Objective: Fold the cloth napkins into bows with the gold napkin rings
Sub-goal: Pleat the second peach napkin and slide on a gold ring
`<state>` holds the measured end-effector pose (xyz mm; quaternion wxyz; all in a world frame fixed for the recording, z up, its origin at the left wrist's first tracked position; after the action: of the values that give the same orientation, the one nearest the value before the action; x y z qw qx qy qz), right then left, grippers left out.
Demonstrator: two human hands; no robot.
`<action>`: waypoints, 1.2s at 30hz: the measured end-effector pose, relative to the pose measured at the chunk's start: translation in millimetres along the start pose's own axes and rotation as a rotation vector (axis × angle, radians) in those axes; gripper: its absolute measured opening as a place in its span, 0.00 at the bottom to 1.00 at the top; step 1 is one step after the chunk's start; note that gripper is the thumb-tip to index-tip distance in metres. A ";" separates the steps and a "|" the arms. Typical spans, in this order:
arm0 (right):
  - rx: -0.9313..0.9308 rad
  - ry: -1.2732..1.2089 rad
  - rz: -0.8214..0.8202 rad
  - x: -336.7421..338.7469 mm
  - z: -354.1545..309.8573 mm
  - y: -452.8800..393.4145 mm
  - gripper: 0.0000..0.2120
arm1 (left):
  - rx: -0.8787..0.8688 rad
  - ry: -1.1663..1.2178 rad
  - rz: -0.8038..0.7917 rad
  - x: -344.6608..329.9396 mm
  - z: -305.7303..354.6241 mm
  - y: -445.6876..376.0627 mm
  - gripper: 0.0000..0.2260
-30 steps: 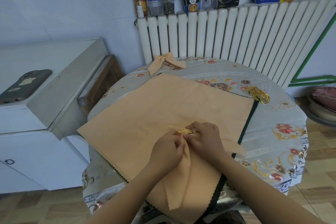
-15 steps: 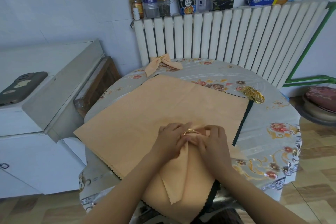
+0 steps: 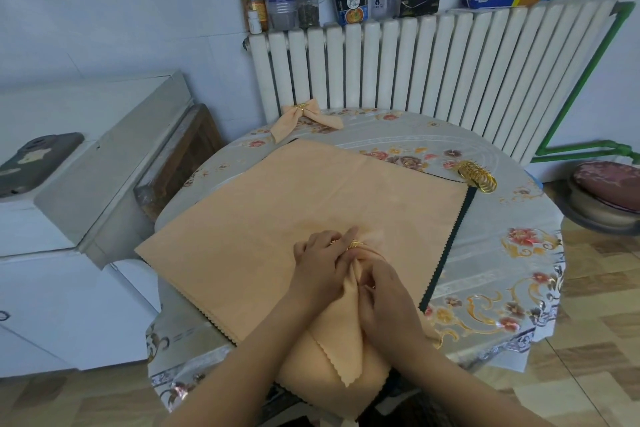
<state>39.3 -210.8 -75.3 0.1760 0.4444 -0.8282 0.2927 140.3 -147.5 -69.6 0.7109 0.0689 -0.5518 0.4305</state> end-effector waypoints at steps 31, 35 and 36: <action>-0.338 -0.712 -0.085 19.5 -10.9 -108.3 0.14 | 0.547 1.119 0.004 57.1 -26.8 -17.6 0.13; -0.220 -0.697 -0.165 11.1 -24.5 -115.4 0.11 | 0.683 1.083 0.061 65.4 -44.3 -20.3 0.14; -0.187 -0.689 -0.199 9.2 -28.0 -114.8 0.10 | 0.729 1.081 0.070 65.7 -49.2 -19.4 0.14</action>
<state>131.5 -248.5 -11.1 -0.0458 0.5774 -0.8146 0.0303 190.7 -96.1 -25.7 0.8049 0.0611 0.0627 0.5869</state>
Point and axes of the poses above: each hand's wrist, its own y-axis away from the middle knuckle, its own x-axis out of the back of the hand, z = x × y, the point moved 10 cm from there along -y, towards the middle knuckle, and after that the axes turned 1 degree about z, right-handed, at the moved point
